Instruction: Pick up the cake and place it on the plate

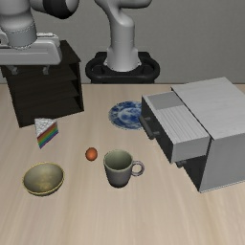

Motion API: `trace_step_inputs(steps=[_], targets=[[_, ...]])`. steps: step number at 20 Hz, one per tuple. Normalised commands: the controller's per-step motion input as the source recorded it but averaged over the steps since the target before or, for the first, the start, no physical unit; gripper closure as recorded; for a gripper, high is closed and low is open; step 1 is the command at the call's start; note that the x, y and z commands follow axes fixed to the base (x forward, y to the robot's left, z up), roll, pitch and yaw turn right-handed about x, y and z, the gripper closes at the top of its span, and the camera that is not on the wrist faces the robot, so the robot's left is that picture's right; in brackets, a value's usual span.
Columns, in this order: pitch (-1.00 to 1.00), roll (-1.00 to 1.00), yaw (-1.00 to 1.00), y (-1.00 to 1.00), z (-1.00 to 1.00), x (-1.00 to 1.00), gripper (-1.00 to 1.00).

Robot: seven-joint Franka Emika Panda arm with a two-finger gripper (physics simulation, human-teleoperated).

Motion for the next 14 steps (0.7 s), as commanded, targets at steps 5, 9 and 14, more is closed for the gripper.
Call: trace_step_inputs(steps=[5,9,14], targets=[[0.0,0.0,0.0,0.0,-1.0,0.0,-1.0],[0.0,0.0,0.0,0.0,-1.0,0.0,-1.0],[0.0,0.0,0.0,0.0,-1.0,0.0,-1.0]])
